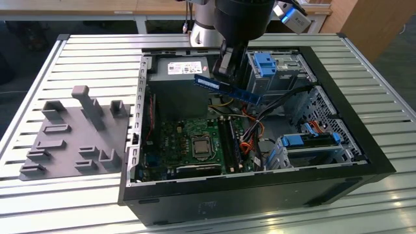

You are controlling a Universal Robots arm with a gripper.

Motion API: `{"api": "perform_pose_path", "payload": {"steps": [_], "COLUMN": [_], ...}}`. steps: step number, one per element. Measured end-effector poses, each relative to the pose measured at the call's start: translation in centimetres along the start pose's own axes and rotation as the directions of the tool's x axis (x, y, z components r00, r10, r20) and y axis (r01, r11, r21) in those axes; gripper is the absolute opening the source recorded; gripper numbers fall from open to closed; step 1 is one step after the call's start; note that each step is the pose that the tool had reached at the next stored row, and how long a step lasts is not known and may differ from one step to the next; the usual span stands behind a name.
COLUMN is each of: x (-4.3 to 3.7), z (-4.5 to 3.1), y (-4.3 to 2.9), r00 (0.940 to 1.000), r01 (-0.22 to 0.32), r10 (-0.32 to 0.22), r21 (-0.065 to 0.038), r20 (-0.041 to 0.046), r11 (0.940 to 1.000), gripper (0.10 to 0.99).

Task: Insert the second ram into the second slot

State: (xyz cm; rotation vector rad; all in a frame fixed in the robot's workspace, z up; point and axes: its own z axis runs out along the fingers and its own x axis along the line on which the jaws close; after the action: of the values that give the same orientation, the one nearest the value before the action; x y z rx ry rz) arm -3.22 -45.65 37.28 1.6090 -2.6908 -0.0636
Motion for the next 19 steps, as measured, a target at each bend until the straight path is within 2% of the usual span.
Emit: {"api": "perform_pose_path", "payload": {"steps": [19], "x": [0.0], "z": [0.0], "y": [0.0], "r00": [0.9959], "r01": [-0.09], "r10": [0.09], "r21": [0.001], "r20": [0.0035], "r11": [0.9959], "gripper": [0.137]}}
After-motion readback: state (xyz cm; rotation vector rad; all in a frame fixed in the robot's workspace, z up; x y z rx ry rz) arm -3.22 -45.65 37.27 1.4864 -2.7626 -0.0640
